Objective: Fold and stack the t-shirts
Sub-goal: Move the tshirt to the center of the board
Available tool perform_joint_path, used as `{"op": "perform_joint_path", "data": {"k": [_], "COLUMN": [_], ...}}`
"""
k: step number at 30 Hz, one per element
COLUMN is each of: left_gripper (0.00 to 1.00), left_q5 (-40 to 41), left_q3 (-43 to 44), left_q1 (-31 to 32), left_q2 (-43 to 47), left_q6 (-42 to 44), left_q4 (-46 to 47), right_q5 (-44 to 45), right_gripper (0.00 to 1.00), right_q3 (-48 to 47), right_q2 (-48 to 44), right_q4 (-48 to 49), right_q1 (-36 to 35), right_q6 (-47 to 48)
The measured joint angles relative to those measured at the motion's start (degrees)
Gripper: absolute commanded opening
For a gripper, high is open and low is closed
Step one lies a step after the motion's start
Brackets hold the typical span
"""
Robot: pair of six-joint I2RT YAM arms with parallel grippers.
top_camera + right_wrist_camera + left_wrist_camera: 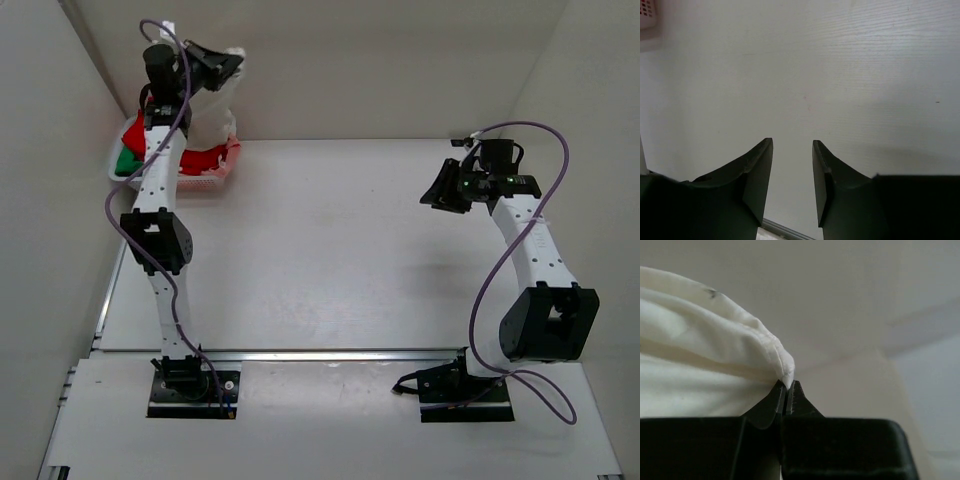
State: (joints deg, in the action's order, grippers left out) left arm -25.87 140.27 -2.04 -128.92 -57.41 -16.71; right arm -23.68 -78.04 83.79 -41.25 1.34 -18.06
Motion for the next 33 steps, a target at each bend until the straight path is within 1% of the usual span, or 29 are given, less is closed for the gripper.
{"op": "perform_joint_path", "data": {"k": [2, 4, 6, 9, 11, 13, 16, 18, 19, 21, 24, 25, 27, 29, 30, 31, 32, 33], "left_gripper": [0.0, 0.0, 0.0, 0.0, 0.0, 0.0, 0.0, 0.0, 0.0, 0.0, 0.0, 0.0, 0.0, 0.0, 0.04, 0.26, 0.67, 0.81], "left_q5": [-6.99, -13.0, -18.29, -24.52, -27.32, -29.03, -30.25, -30.88, -30.97, -30.49, -27.28, -25.42, -20.11, -12.74, -8.81, -5.22, -1.81, 0.98], "left_q3": [0.48, 1.55, 1.84, -0.22, -2.91, -3.5, -0.81, -1.2, -3.54, -12.94, -31.95, -37.75, -45.66, -48.87, -48.98, -48.98, -48.98, -48.98], "left_q1": [3.02, 7.34, 12.09, 19.26, 22.21, 22.8, 20.57, 18.78, 17.94, 16.81, 15.93, 15.74, 15.3, 15.17, 15.34, 15.52, 15.69, 15.87], "left_q2": [0.02, 0.02, 0.72, 4.52, 8.79, 12.61, 16.5, 19.8, 22.36, 28.74, 38.49, 40.76, 42.21, 39.91, 37.97, 36.11, 34.56, 33.59], "left_q6": [-10.67, -18.82, -24.5, -28.44, -29.99, -31.91, -34.21, -33.11, -31.76, -28.2, -20.81, -17.88, -11.43, -4.28, -1.29, 1.29, 3.89, 6.05], "left_q4": [10.16, 17.16, 22.27, 25.49, 26.58, 28.5, 31.15, 31.1, 30.45, 29.44, 25.92, 22.93, 15.78, 5.27, 0.55, -3.28, -6.82, -10.03], "right_q5": [0.11, 0.04, 0.04, 0.07, 0.09, 0.2, 0.31, 0.33, 0.37, 0.72, 1.05, 1.2, 1.66, 2.16, 2.23, 2.21, 2.21, 2.25], "right_gripper": [0.35, 0.34, 0.34, 0.34, 0.34, 0.34, 0.34, 0.34, 0.33, 0.33, 0.33, 0.33, 0.33, 0.33, 0.32, 0.33, 0.34, 0.38], "right_q3": [0.48, 0.96, 1.22, 2.49, 3.89, 5.31, 7.39, 8.7, 9.18, 9.84, 10.29, 10.49, 10.82, 10.99, 11.06, 11.26, 11.52, 12.0], "right_q2": [-0.2, -0.55, -0.83, -1.73, -2.82, -4.22, -6.4, -7.87, -8.44, -9.2, -9.31, -9.31, -9.31, -9.31, -9.31, -9.31, -9.33, -9.38], "right_q4": [1.29, 2.36, 3.15, 5.09, 5.88, 6.25, 7.41, 8.17, 8.39, 8.74, 8.9, 8.98, 8.98, 8.94, 8.94, 9.09, 9.16, 9.2], "right_q1": [0.33, -0.02, -0.59, -0.81, -0.7, -0.22, 1.09, 1.88, 2.05, 2.12, 0.76, 0.17, -1.18, -2.34, -2.62, -2.95, -3.13, -3.06], "right_q6": [-0.02, 0.0, 0.02, -0.02, -0.17, -0.42, -0.92, -1.42, -1.68, -2.12, -2.58, -2.73, -2.86, -2.93, -2.93, -2.93, -2.95, -2.93]}}
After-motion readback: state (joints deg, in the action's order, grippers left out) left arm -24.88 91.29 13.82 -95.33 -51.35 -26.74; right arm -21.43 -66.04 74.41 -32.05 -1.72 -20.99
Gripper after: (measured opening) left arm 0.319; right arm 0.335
